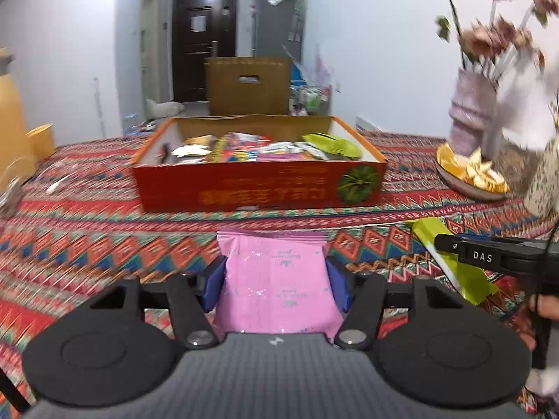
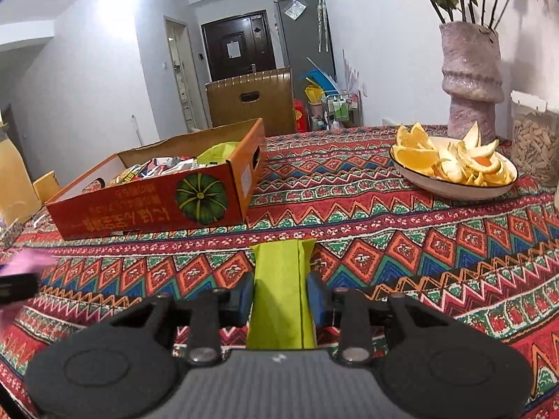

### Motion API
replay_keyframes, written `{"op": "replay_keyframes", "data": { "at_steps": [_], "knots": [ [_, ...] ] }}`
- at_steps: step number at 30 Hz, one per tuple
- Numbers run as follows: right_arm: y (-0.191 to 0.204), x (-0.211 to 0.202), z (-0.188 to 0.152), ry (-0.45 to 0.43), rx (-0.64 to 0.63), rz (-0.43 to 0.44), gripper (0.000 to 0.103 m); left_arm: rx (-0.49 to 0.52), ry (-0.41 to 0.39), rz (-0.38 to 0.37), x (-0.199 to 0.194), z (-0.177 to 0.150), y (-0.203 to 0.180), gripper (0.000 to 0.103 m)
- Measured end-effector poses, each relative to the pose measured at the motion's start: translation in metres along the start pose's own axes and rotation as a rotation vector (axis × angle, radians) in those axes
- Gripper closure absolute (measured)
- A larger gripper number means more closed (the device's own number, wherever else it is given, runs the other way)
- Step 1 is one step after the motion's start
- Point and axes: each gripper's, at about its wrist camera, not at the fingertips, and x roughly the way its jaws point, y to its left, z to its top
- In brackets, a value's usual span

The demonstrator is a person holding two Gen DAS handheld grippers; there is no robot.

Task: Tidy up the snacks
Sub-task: 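Carry the pink packet and green bar into the orange box and open both tools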

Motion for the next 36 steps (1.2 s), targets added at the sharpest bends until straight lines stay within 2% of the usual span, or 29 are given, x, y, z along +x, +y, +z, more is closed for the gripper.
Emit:
{"op": "replay_keyframes", "data": {
  "at_steps": [3, 7, 13, 19, 29, 33, 36],
  "knots": [
    [0.008, -0.005, -0.003, -0.002, -0.034, -0.025, 0.071, -0.033, -0.004, 0.033, -0.023, -0.011, 0.022, 0.042],
    [0.025, -0.025, -0.016, 0.012, -0.07, -0.013, 0.071, -0.08, -0.013, 0.047, -0.052, -0.028, 0.048, 0.042],
    [0.053, -0.097, -0.042, -0.039, -0.097, 0.027, 0.071, -0.123, -0.039, 0.081, -0.091, -0.056, 0.075, 0.042],
    [0.072, -0.153, -0.067, -0.067, -0.055, 0.059, 0.071, -0.147, -0.058, 0.059, -0.113, -0.064, 0.09, 0.042],
    [0.082, -0.159, -0.068, -0.051, -0.065, 0.035, 0.071, -0.155, -0.071, 0.04, -0.109, -0.054, 0.098, 0.042],
    [0.083, -0.16, -0.051, -0.072, -0.065, 0.064, 0.071, -0.156, -0.087, 0.014, -0.105, -0.031, 0.104, 0.042],
    [0.083, -0.162, -0.024, -0.104, -0.076, 0.106, 0.071, -0.149, -0.1, -0.04, -0.101, 0.001, 0.11, 0.042]
  ]
}}
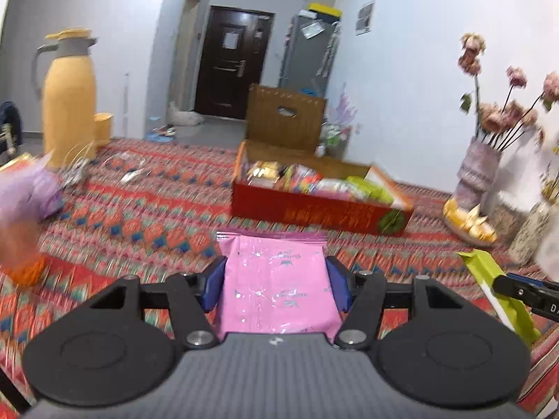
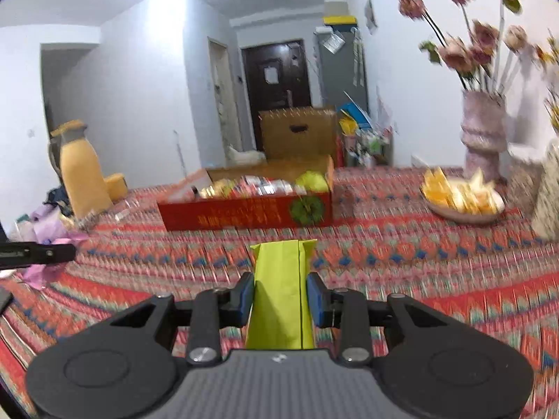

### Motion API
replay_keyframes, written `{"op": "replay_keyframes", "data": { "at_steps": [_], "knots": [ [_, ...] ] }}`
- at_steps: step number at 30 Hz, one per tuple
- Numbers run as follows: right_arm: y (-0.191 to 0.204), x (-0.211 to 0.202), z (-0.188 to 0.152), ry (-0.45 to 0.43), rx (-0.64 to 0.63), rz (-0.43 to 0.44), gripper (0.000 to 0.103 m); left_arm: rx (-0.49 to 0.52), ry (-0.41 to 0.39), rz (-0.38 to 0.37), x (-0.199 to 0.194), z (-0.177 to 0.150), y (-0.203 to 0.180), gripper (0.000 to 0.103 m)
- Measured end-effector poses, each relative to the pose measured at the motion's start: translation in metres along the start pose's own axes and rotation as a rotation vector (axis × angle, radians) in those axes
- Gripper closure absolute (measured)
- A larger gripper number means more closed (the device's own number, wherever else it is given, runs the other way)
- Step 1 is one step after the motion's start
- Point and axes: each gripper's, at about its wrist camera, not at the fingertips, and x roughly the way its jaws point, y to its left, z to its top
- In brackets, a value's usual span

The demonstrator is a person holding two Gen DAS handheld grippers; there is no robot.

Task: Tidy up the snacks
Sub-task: 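Carry the pink packet and green bar into the orange box and open both tools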

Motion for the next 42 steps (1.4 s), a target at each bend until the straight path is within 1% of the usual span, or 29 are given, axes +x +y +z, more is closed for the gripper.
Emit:
{"op": "replay_keyframes", "data": {
  "at_steps": [2, 5, 8, 10, 12, 15, 18, 22, 24, 26, 27, 29, 30, 31, 33, 35, 39, 42],
  "knots": [
    [-0.001, 0.004, 0.026, -0.02, -0.023, 0.028, 0.071, 0.008, -0.008, -0.024, 0.008, 0.027, 0.001, 0.042],
    [0.001, 0.011, 0.069, -0.065, -0.087, 0.042, 0.071, 0.034, -0.024, -0.036, 0.026, 0.071, 0.0, 0.042],
    [0.002, 0.03, 0.11, -0.093, -0.131, 0.07, 0.071, 0.042, -0.023, -0.05, 0.052, 0.116, 0.0, 0.042],
    [0.002, 0.05, 0.134, -0.096, -0.155, 0.082, 0.071, 0.066, -0.024, -0.047, 0.076, 0.142, -0.002, 0.042],
    [0.004, 0.076, 0.156, -0.078, -0.164, 0.082, 0.071, 0.07, -0.011, -0.02, 0.108, 0.162, -0.003, 0.042],
    [0.01, 0.123, 0.18, -0.059, -0.188, 0.092, 0.071, 0.039, 0.034, 0.015, 0.16, 0.179, -0.001, 0.042],
    [0.011, 0.184, 0.197, -0.004, -0.166, 0.088, 0.071, 0.032, 0.072, 0.055, 0.212, 0.181, -0.003, 0.042],
    [0.005, 0.269, 0.198, 0.1, -0.112, 0.053, 0.071, 0.062, 0.143, 0.106, 0.273, 0.162, -0.006, 0.042],
    [0.003, 0.301, 0.191, 0.144, -0.098, 0.032, 0.071, 0.071, 0.175, 0.119, 0.294, 0.148, -0.006, 0.042],
    [0.0, 0.334, 0.176, 0.198, -0.087, 0.004, 0.071, 0.115, 0.187, 0.16, 0.311, 0.132, -0.008, 0.042],
    [-0.002, 0.347, 0.169, 0.219, -0.087, -0.012, 0.071, 0.136, 0.191, 0.169, 0.316, 0.125, -0.008, 0.042],
    [-0.007, 0.368, 0.151, 0.264, -0.078, -0.044, 0.071, 0.145, 0.216, 0.154, 0.322, 0.113, -0.004, 0.041],
    [-0.009, 0.372, 0.144, 0.273, -0.066, -0.046, 0.07, 0.136, 0.224, 0.146, 0.326, 0.109, -0.001, 0.04],
    [-0.011, 0.375, 0.139, 0.275, -0.058, -0.046, 0.07, 0.15, 0.201, 0.133, 0.325, 0.105, -0.001, 0.038],
    [-0.01, 0.375, 0.133, 0.266, -0.063, -0.044, 0.069, 0.183, 0.206, 0.124, 0.326, 0.102, -0.004, 0.035],
    [-0.008, 0.373, 0.132, 0.267, -0.065, -0.041, 0.066, 0.163, 0.217, 0.107, 0.326, 0.1, -0.004, 0.032],
    [-0.003, 0.373, 0.133, 0.27, -0.073, -0.043, 0.059, 0.129, 0.231, 0.097, 0.325, 0.105, -0.001, 0.032],
    [0.004, 0.365, 0.138, 0.264, -0.078, -0.042, 0.054, 0.119, 0.237, 0.098, 0.318, 0.111, -0.001, 0.032]
  ]
}}
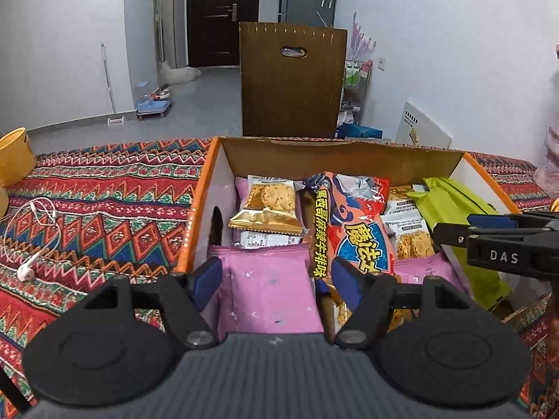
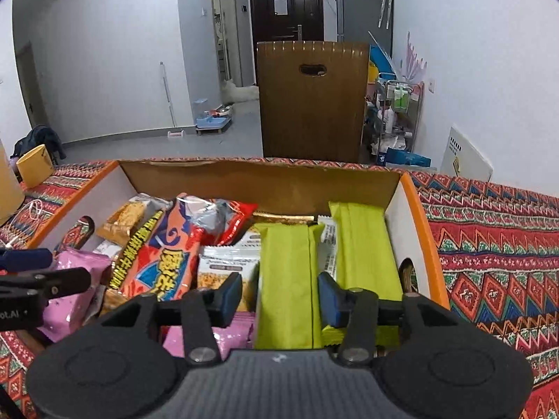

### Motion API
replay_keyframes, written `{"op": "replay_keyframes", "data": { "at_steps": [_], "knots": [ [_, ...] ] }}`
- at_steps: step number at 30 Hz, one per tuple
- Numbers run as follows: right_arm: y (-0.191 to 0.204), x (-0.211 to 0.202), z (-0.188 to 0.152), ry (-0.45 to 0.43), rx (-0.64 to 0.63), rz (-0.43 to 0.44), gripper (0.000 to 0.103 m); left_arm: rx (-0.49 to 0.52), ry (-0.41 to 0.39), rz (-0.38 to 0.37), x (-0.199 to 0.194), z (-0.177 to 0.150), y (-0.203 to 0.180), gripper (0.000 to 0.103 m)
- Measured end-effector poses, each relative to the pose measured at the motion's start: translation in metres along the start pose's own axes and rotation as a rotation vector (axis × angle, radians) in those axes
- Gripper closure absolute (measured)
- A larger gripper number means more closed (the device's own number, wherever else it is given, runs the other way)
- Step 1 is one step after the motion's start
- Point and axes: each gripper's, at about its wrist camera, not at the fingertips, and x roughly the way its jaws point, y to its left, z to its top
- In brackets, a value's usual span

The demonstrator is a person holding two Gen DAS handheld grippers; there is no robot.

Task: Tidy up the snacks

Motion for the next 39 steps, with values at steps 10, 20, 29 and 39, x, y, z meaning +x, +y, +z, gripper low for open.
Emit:
{"op": "replay_keyframes", "data": {
  "at_steps": [10, 20, 29, 39],
  "knots": [
    [0.002, -0.078, 0.036, -0.098, -0.055, -0.009, 0.033, 0.002, -0.09, 0.009, -0.082, 0.03, -0.005, 0.026],
    [0.005, -0.223, 0.05, -0.273, -0.1, -0.026, 0.004, 0.064, -0.303, -0.02, -0.221, 0.029, -0.025, 0.0],
    [0.007, -0.332, 0.013, -0.378, -0.108, 0.007, 0.0, 0.013, -0.375, -0.07, -0.322, -0.017, -0.039, 0.0],
    [0.015, -0.431, -0.082, -0.456, -0.114, 0.07, 0.0, 0.006, -0.476, -0.048, -0.42, -0.095, -0.016, 0.0]
  ]
}}
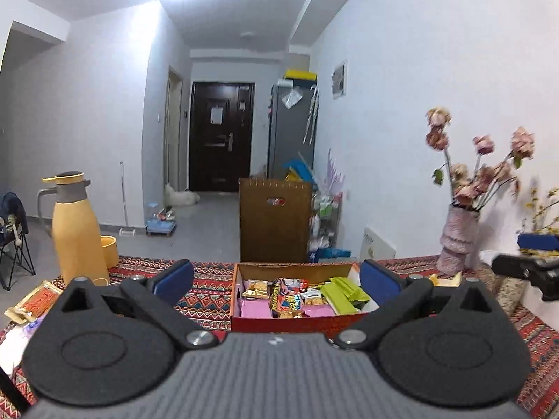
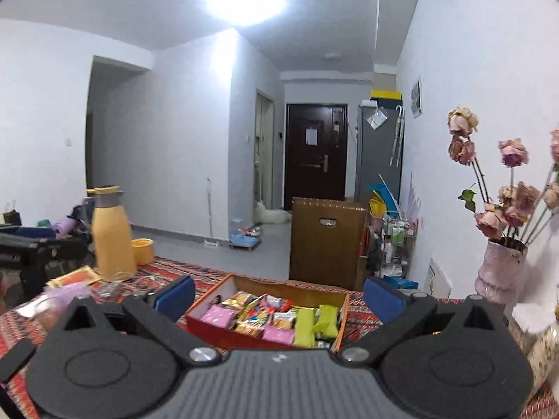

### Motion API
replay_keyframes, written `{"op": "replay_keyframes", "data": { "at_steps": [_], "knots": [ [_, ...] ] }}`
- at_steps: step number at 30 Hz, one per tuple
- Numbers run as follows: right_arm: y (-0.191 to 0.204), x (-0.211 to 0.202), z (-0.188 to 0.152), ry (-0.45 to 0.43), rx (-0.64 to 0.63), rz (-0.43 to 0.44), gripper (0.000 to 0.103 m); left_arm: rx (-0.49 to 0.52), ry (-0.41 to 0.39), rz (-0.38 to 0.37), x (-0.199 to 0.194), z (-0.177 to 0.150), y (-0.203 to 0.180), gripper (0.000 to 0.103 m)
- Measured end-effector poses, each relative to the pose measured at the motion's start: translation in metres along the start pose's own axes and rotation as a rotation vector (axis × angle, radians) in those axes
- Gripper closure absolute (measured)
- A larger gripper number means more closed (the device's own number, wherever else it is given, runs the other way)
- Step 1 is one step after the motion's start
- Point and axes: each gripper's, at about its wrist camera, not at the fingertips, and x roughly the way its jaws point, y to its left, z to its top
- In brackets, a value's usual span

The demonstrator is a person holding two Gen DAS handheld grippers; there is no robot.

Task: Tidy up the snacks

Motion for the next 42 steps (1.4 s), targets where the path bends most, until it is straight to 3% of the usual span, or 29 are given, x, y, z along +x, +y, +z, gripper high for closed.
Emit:
{"op": "replay_keyframes", "data": {
  "at_steps": [7, 12, 17, 21, 23, 26, 31, 37, 42],
  "knots": [
    [0.017, -0.092, -0.046, -0.04, -0.019, 0.02, 0.0, -0.02, -0.06, 0.007, -0.085, -0.035, 0.014, 0.0],
    [0.033, -0.145, -0.08, -0.046, -0.029, 0.023, 0.0, -0.022, -0.115, 0.031, -0.144, -0.079, 0.021, 0.0],
    [0.054, -0.191, -0.122, -0.043, -0.099, -0.008, 0.0, -0.078, -0.099, 0.091, -0.18, -0.133, 0.028, 0.0],
    [0.071, -0.219, -0.161, -0.053, -0.144, -0.025, 0.0, 0.005, -0.08, 0.208, -0.186, -0.18, 0.02, 0.0],
    [0.076, -0.219, -0.183, -0.028, -0.095, -0.013, 0.0, 0.026, -0.051, 0.229, -0.184, -0.202, 0.015, 0.0],
    [0.084, -0.206, -0.217, 0.011, 0.007, -0.023, 0.0, 0.016, 0.005, 0.204, -0.176, -0.228, 0.007, 0.0],
    [0.111, -0.179, -0.259, 0.061, 0.022, -0.047, 0.0, -0.003, 0.031, 0.178, -0.168, -0.254, -0.007, 0.0],
    [0.129, -0.161, -0.265, 0.066, 0.044, -0.042, 0.0, 0.008, 0.033, 0.177, -0.161, -0.259, -0.02, 0.0],
    [0.131, -0.16, -0.265, 0.069, 0.059, -0.042, 0.0, -0.032, 0.101, 0.161, -0.155, -0.262, -0.018, 0.0]
  ]
}}
